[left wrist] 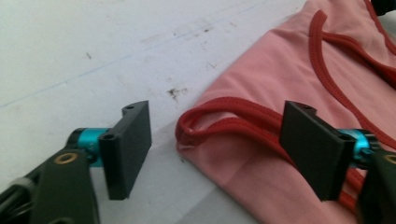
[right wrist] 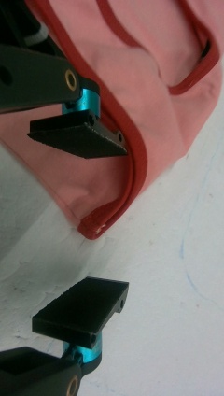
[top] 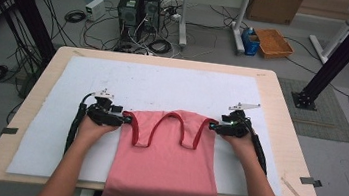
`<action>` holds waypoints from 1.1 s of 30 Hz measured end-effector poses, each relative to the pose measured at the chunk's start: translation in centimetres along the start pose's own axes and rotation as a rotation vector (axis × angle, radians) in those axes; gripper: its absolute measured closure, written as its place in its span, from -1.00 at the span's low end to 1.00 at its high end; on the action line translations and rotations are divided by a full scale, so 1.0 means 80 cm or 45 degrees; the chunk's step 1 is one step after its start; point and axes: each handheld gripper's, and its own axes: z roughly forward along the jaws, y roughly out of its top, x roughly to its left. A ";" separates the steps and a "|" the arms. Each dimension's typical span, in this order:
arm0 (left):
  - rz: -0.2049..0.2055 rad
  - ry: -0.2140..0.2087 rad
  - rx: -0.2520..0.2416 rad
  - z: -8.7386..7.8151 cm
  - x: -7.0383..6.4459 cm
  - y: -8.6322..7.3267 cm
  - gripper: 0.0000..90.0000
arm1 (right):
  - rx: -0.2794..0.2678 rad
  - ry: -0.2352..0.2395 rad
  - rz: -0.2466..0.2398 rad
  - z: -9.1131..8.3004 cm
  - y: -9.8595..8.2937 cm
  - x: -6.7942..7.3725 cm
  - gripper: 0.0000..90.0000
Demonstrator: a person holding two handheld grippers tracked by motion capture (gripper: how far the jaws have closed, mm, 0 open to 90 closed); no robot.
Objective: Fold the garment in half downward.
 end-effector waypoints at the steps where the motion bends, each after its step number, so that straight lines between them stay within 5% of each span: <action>1: 0.006 0.009 0.013 0.000 -0.001 0.000 -0.28 | 0.010 -0.008 -0.006 0.002 0.000 0.001 -0.27; 4: 0.041 0.039 0.031 0.002 -0.005 0.000 -0.12 | 0.021 -0.055 -0.060 0.005 0.000 0.007 -0.18; 6: 0.077 0.064 0.045 0.001 -0.006 0.000 0.01 | 0.019 -0.071 -0.107 0.005 0.000 0.010 0.11; 12: 0.153 0.143 0.066 -0.001 -0.010 0.000 0.53 | 0.017 -0.011 -0.176 0.005 -0.001 0.020 0.75; 16: 0.186 0.129 0.059 -0.001 -0.011 -0.001 0.80 | 0.015 -0.023 -0.187 0.003 0.000 0.020 0.81; 20: 0.191 0.130 0.036 -0.004 -0.005 0.000 0.83 | -0.021 -0.033 -0.165 -0.003 0.002 0.012 0.82; 24: 0.147 0.136 -0.056 -0.008 0.004 0.004 0.84 | -0.036 -0.048 -0.160 -0.008 0.007 0.009 0.83; 33: 0.118 0.163 -0.098 0.001 0.020 0.021 0.84 | -0.060 -0.096 -0.165 -0.012 0.035 0.006 0.82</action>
